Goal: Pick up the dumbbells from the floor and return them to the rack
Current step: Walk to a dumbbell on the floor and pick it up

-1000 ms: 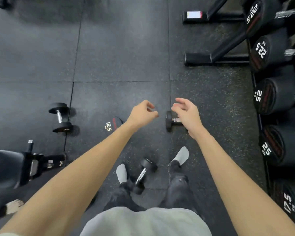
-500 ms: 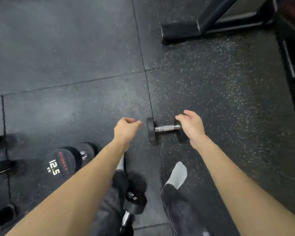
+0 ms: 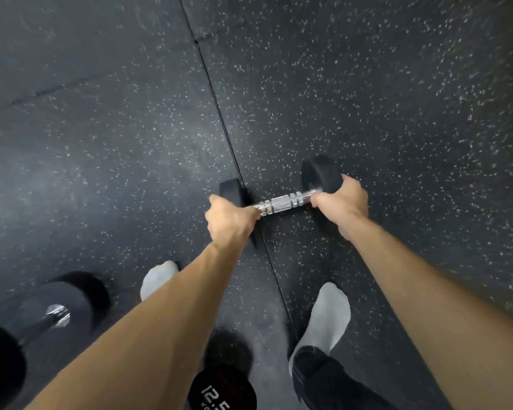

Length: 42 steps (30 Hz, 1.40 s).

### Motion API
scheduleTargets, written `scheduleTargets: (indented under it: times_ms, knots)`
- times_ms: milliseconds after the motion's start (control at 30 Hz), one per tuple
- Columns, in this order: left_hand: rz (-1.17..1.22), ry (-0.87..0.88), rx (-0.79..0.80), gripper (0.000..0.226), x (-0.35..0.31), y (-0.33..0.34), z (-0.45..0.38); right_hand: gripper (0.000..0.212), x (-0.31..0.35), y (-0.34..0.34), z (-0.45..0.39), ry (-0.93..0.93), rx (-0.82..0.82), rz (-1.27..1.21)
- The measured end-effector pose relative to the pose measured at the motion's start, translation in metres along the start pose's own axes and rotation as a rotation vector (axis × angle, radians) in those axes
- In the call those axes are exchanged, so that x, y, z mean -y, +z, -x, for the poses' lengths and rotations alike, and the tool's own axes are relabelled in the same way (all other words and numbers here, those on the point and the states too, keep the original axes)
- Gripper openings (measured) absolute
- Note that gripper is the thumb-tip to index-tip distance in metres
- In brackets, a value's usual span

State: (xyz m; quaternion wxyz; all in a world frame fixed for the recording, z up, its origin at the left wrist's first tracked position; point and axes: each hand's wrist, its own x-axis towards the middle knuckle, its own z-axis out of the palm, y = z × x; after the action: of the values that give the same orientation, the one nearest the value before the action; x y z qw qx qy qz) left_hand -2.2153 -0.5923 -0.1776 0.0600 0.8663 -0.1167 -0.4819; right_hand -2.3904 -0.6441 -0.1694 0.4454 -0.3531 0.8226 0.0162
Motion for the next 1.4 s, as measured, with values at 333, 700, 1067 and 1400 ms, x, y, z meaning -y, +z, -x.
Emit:
scheduleTargets:
  times_ms: [333, 700, 1067, 1400]
  knots:
    - [-0.022, -0.030, 0.069, 0.064, -0.003, -0.054, 0.034, 0.027, 0.006, -0.016, 0.057, -0.048, 0.032, -0.010]
    - [-0.043, 0.376, -0.239, 0.037, -0.060, -0.192, 0.201, 0.038, 0.055, -0.089, 0.207, -0.004, -0.011, -0.473]
    - [-0.282, 0.923, -0.347, 0.080, -0.151, -0.247, 0.378, 0.031, 0.082, -0.194, 0.325, -0.023, -0.152, -1.064]
    - [-0.088, 1.068, -0.091, 0.069, -0.200, -0.262, 0.550, 0.026, 0.064, -0.385, 0.425, -0.291, -0.464, -1.033]
